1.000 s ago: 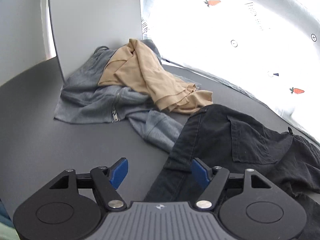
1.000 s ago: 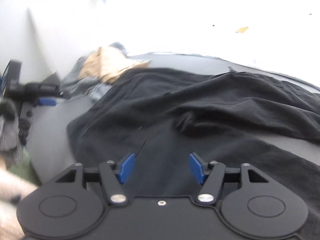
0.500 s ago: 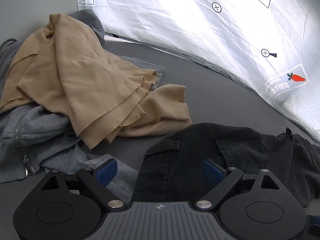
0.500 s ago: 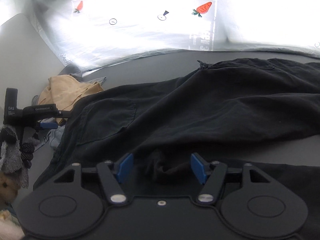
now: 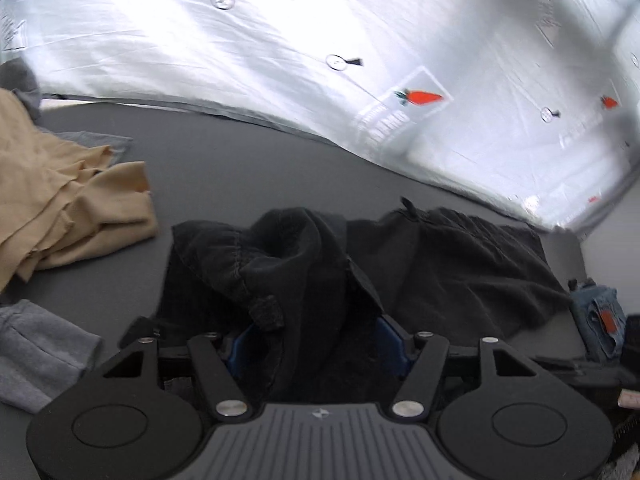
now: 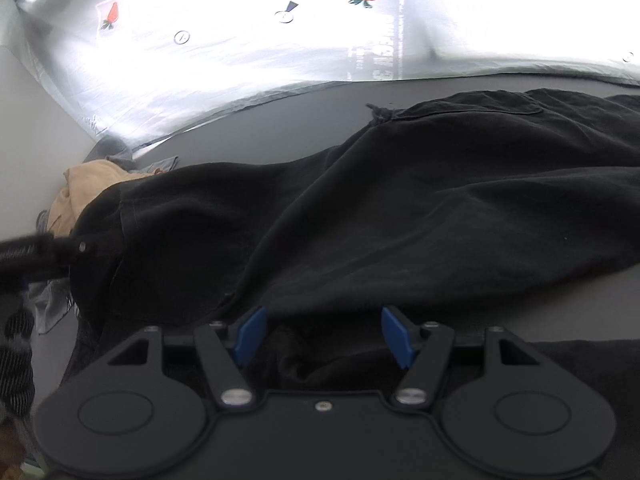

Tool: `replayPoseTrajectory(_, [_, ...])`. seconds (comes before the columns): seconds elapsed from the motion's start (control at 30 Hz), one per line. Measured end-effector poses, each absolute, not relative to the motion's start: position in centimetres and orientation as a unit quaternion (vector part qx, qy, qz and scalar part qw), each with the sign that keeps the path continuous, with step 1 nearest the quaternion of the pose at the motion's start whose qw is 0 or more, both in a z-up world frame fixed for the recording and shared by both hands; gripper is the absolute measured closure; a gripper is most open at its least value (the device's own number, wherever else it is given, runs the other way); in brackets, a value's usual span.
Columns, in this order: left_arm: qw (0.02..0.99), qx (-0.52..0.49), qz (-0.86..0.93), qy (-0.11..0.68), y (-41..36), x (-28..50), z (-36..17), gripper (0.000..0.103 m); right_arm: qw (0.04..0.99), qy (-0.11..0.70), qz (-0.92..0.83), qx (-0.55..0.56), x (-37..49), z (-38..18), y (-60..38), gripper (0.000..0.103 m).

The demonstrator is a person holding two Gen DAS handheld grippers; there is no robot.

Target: Fold clothes

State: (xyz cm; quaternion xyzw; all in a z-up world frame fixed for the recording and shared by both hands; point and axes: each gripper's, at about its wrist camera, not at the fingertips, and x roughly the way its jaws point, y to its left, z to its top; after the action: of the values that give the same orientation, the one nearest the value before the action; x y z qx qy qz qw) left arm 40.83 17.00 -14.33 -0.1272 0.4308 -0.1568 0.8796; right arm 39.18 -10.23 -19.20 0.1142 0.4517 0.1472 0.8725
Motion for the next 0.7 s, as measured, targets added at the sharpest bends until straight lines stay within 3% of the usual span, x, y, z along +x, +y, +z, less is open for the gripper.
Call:
replayPoseTrajectory(0.1, [0.882, -0.050, -0.174, 0.435, 12.4, 39.7, -14.6, 0.024, 0.875, 0.451, 0.129, 0.122, 39.2, -19.4, -11.1, 0.038])
replayPoseTrajectory(0.2, [0.887, -0.049, -0.162, 0.430, 12.4, 39.8, -14.8, 0.020, 0.880, 0.444, 0.123, 0.116, 38.8, -19.3, -11.4, 0.038])
replayPoseTrajectory(0.47, [0.832, -0.344, -0.103, 0.423, 25.6, 44.9, -18.9, 0.011, 0.873, 0.458, 0.129, 0.104, 37.8, -20.4, -10.8, 0.038])
replayPoseTrajectory(0.7, [0.761, -0.462, -0.205, 0.407, 29.7, 48.4, -21.4, 0.012, 0.868, 0.469, 0.133, 0.088, 38.2, -20.7, -9.8, 0.038])
